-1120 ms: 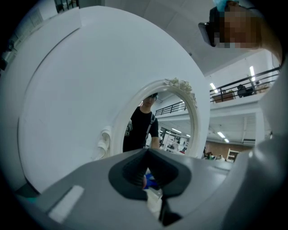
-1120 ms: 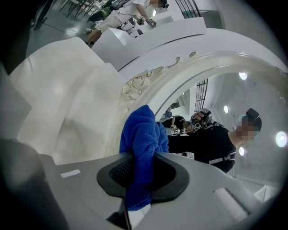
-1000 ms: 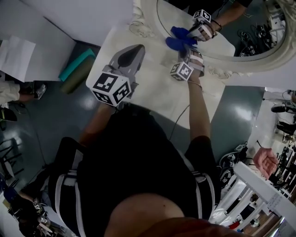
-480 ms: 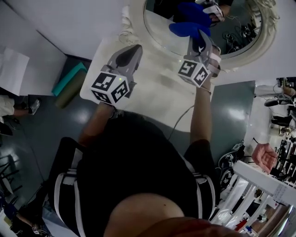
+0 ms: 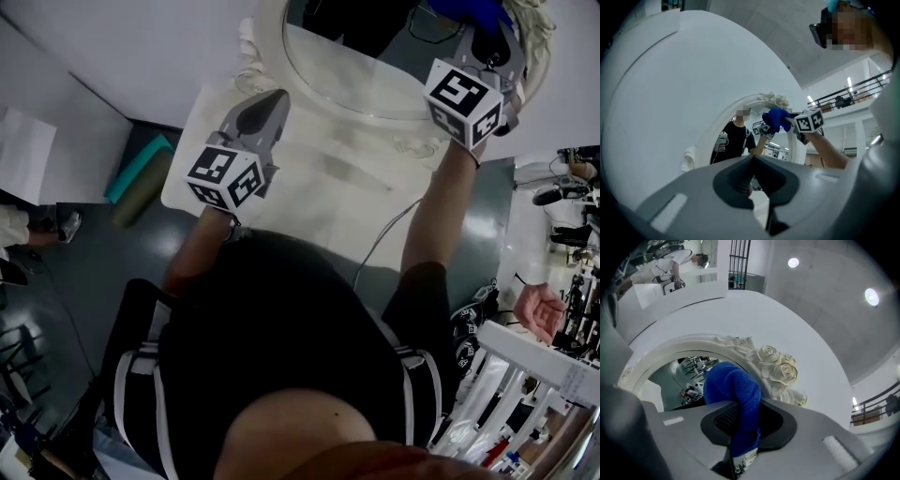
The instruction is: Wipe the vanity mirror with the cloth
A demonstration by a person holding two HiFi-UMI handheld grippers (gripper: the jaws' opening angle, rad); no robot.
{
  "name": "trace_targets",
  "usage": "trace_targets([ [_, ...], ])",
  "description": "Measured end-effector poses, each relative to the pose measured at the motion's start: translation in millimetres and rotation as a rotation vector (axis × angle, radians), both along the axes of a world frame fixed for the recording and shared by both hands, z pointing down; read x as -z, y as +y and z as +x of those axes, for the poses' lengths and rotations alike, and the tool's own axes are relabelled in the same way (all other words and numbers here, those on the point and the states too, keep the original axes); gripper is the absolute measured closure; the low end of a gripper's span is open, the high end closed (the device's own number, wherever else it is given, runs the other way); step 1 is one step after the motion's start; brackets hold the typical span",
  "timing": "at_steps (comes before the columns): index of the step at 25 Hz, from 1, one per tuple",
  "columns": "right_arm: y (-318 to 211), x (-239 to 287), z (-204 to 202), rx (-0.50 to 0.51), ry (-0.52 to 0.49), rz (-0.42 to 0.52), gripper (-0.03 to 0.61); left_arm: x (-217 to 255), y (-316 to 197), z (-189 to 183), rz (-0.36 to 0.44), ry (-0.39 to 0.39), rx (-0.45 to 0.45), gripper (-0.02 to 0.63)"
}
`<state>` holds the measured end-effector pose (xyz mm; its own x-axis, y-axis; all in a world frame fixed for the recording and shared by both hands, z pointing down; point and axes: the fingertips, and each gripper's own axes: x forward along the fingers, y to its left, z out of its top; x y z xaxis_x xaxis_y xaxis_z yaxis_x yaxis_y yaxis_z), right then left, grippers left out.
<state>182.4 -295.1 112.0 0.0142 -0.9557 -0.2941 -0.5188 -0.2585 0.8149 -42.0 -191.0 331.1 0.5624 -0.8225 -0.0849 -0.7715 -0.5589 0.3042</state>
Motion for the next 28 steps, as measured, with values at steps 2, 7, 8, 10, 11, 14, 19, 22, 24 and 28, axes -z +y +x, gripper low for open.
trace_targets([
  [2, -3.4, 8.0, 0.9, -0.011, 0.005, 0.009, 0.506, 0.5, -1.7, -0.5, -0.001, 0.001, 0.002, 0.604],
  [7, -20.8, 16.7, 7.6, -0.046, -0.003, 0.009, 0.506, 1.3, -7.7, 1.2, -0.009, -0.002, 0.005, 0.604],
  [8, -24.7, 15.2, 8.4, -0.051, 0.003, 0.013, 0.508, -1.0, -10.3, 2.6, -0.013, -0.004, 0.006, 0.604],
  [10, -29.7, 11.1, 9.4, -0.057, 0.017, 0.021, 0.511, -6.6, -15.9, 5.9, -0.024, -0.005, 0.006, 0.604],
  [11, -30.4, 9.7, 9.8, -0.057, 0.024, 0.022, 0.512, -8.7, -18.6, 7.8, -0.03, -0.006, 0.004, 0.604],
  [14, -25.2, 11.1, 7.5, -0.058, 0.048, 0.022, 0.514, -5.5, -21.8, 12.0, -0.033, -0.006, -0.003, 0.604],
  [19, -26.4, -15.6, 6.1, -0.056, 0.084, 0.017, 0.515, -14.1, -30.9, 24.3, -0.044, -0.011, -0.017, 0.604],
  [22, -20.7, -34.3, 0.0, -0.048, 0.102, -0.009, 0.515, -11.1, -28.6, 24.8, -0.053, -0.014, -0.021, 0.604],
  [24, -20.1, -49.9, -1.8, -0.046, 0.118, -0.027, 0.515, -10.4, -30.1, 26.0, -0.056, -0.017, -0.023, 0.604],
  [28, -22.2, -89.5, 0.4, -0.042, 0.144, -0.043, 0.515, -15.9, -35.9, 33.7, -0.062, -0.024, -0.027, 0.604],
])
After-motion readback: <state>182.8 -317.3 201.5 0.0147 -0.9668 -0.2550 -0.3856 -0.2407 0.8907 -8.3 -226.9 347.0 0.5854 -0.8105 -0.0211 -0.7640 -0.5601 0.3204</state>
